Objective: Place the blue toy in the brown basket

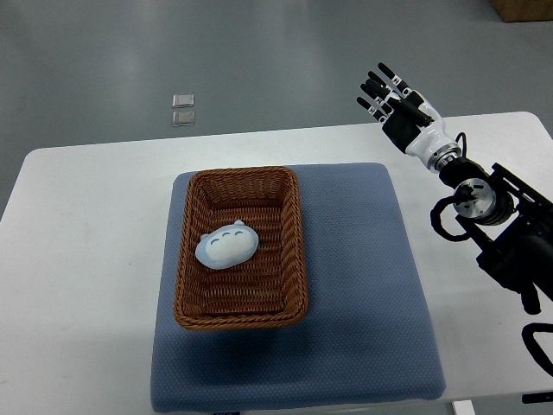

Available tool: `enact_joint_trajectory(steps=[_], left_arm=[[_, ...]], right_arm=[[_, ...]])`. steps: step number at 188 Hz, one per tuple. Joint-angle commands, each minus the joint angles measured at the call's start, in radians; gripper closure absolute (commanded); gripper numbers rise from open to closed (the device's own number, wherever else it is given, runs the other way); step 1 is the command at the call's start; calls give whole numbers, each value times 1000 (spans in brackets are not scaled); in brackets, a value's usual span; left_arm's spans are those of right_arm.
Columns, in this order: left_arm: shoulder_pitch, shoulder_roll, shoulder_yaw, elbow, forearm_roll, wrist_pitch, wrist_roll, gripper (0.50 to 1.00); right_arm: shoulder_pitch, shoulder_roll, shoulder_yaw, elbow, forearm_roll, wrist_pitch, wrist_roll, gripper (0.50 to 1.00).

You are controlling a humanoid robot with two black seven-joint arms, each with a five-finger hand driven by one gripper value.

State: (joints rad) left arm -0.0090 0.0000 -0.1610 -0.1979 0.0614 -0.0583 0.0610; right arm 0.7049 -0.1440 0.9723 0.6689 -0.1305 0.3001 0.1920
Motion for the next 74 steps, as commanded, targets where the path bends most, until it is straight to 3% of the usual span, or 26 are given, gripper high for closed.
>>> enact_joint_trajectory(steps=[1,74], left_arm=[[0,0,0,0,0,0,0,500],[1,0,0,0,0,0,-1,500]], right_arm=[[-30,9,0,-2,8,1,3,587],[-65,9,0,-9,15,1,35,587]])
